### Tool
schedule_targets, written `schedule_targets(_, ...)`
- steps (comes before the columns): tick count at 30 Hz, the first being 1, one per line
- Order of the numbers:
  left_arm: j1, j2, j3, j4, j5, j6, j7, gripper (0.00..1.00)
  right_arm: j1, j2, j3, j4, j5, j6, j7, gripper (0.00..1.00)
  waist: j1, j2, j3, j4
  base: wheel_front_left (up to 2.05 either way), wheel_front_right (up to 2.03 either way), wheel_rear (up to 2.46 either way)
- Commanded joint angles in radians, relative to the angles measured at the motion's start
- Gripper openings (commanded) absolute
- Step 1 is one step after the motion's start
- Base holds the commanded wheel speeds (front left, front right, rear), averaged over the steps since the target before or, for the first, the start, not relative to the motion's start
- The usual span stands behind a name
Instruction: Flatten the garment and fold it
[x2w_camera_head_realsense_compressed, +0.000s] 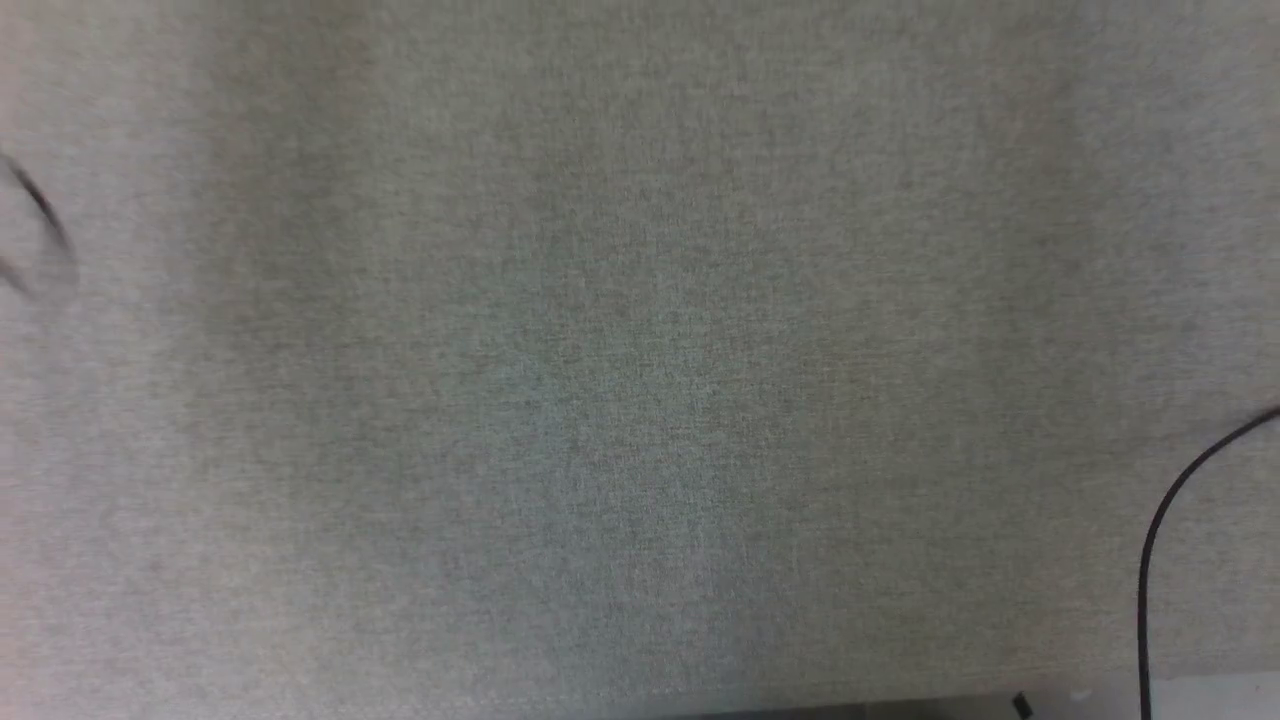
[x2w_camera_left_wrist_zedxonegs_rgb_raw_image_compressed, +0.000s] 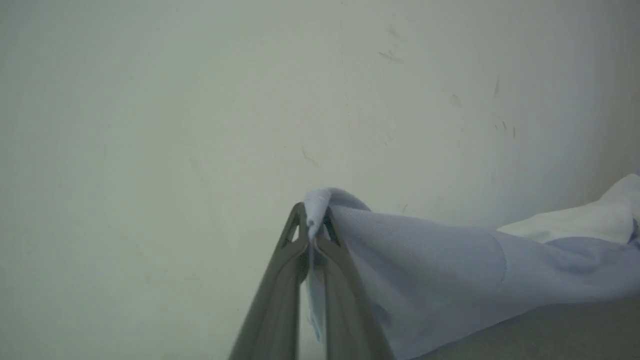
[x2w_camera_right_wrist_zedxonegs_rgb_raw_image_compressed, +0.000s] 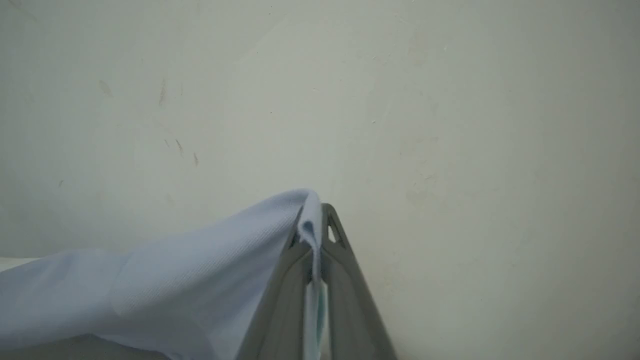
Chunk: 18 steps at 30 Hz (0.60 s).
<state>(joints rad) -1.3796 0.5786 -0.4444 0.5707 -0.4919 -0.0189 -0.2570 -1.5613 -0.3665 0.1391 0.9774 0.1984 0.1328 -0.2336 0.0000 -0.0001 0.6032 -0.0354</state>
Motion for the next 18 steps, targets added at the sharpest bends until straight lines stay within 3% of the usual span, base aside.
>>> schedule_targets(1, 0.101, -0.015, 0.002, -0.015, 0.005, -0.009, -0.004, 0.0, 0.076, 0.005, 0.028, -0.007, 0.015, -0.002, -0.012, 0.0, 0.0, 0.0001, -0.089, 0.004, 0.0, 0.0, 0.0)
schedule_targets(8, 0.576, -0.05, -0.041, -0.059, -0.022, -0.026, 0.0, 0.0, 0.484, -0.025, 0.159, -0.126, 0.166, -0.002, -0.02, 0.0, 0.0, 0.0001, -0.293, 0.014, 0.0, 0.0, 0.0)
schedule_targets(11, 0.727, -0.041, -0.082, -0.068, -0.042, -0.037, 0.046, 0.0, 0.664, -0.086, 0.248, -0.241, 0.237, -0.002, -0.012, 0.0, 0.0, 0.0001, -0.367, 0.017, 0.0, 0.0, 0.0)
schedule_targets(18, 0.958, 0.016, -0.087, -0.147, -0.102, -0.01, 0.098, 0.0, 1.019, -0.249, 0.293, -0.445, 0.382, -0.002, 0.074, 0.0, 0.0, 0.0001, -0.483, 0.023, 0.0, 0.0, 0.0)
